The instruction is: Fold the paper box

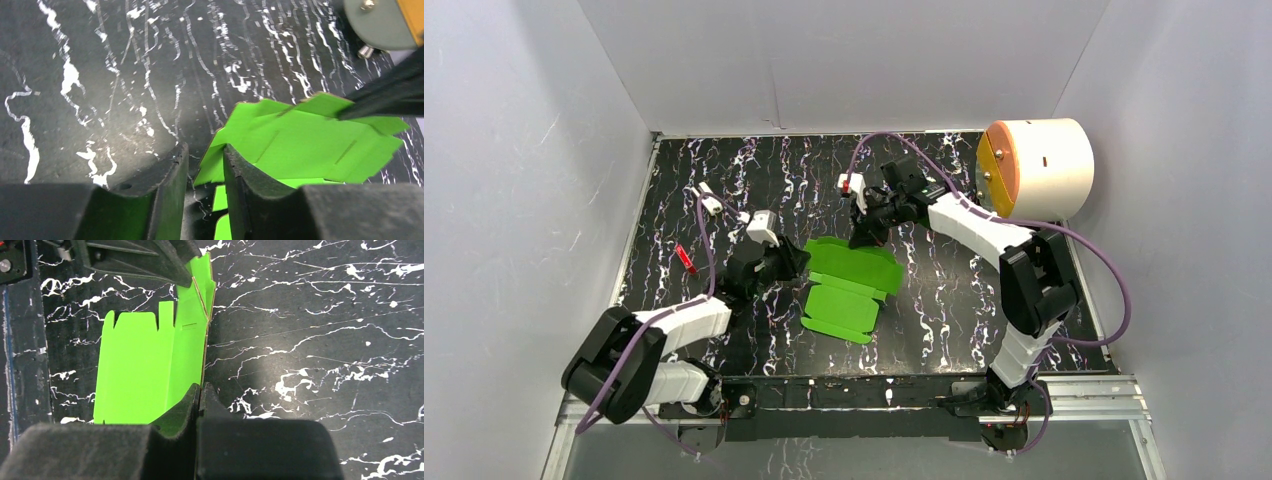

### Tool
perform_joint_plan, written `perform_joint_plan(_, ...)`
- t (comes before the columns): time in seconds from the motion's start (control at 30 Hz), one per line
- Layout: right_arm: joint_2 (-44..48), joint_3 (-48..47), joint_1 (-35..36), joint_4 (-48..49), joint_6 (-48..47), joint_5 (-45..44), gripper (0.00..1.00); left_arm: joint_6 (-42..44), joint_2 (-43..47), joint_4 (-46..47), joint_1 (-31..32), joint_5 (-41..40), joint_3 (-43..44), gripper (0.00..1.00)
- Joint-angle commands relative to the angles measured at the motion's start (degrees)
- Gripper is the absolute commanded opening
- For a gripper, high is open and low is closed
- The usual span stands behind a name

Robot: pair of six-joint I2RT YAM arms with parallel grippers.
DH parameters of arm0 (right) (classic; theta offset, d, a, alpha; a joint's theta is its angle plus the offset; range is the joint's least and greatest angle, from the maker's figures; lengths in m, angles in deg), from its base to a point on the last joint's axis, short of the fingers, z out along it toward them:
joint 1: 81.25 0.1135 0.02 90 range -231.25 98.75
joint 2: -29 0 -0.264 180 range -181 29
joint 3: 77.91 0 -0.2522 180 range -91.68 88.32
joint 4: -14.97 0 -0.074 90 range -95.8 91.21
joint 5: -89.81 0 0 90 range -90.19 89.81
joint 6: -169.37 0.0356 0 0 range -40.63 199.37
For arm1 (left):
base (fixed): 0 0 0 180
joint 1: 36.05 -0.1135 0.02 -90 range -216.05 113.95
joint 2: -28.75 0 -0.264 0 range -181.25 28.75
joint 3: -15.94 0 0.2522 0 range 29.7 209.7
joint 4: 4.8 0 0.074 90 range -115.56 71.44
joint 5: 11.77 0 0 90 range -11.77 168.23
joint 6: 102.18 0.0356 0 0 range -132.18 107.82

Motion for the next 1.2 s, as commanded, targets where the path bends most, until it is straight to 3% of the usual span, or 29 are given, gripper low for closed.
perform_joint_plan(0.0, 4.15, -0.92, 1.49, -0.06, -3.55, -0.74, 0.00, -5.10, -3.03, -0.62, -3.35, -0.01, 1.43, 0.34)
perform_joint_plan(0.2, 4.05, -0.41, 3.62, -0.11, -4.81, -5.99, 0.00, -12.08, -0.12, -5.80, -4.35, 0.16, 1.31, 0.40)
perform_joint_plan(0.4, 5.10, -0.26, 5.40, 0.98, -4.68, -10.36, 0.00, -17.09, 8.56, -6.67, -4.42, 7.08, -3.21, 0.47)
perform_joint_plan(0.7, 7.30, 2.58, 6.97, 5.41, -2.96, -14.10, 0.00, -22.59, 13.97, -4.18, -4.36, 15.83, -11.26, 0.55)
perform_joint_plan(0.93, 8.81, 5.39, 8.55, 8.97, -1.68, -18.00, 0.00, -23.26, 11.25, 0.89, -4.22, 16.61, -12.23, 0.55)
perform_joint_plan(1.17, 9.67, 7.64, 9.35, 11.81, -0.61, -21.30, 0.00, -22.69, 2.99, 5.51, -4.27, 16.66, -10.27, 0.46)
